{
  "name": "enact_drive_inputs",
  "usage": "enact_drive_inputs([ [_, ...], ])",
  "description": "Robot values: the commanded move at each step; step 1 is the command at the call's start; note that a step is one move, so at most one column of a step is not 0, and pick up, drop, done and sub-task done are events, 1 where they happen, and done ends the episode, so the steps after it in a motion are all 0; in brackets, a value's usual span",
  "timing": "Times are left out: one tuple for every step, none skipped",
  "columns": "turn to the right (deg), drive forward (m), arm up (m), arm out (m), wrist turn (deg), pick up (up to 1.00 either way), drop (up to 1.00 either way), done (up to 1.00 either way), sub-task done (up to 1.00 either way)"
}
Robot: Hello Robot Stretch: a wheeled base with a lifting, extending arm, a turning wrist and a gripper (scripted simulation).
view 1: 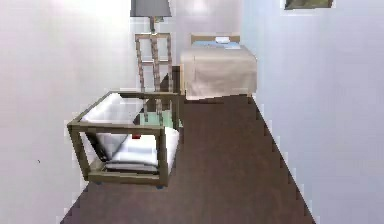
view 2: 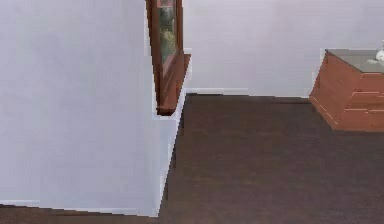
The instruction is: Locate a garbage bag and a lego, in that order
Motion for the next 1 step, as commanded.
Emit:
enact_drive_inputs([
  [0.0,0.95,0.00,0.00,0.0,0.00,0.00,0.00,0.00],
])
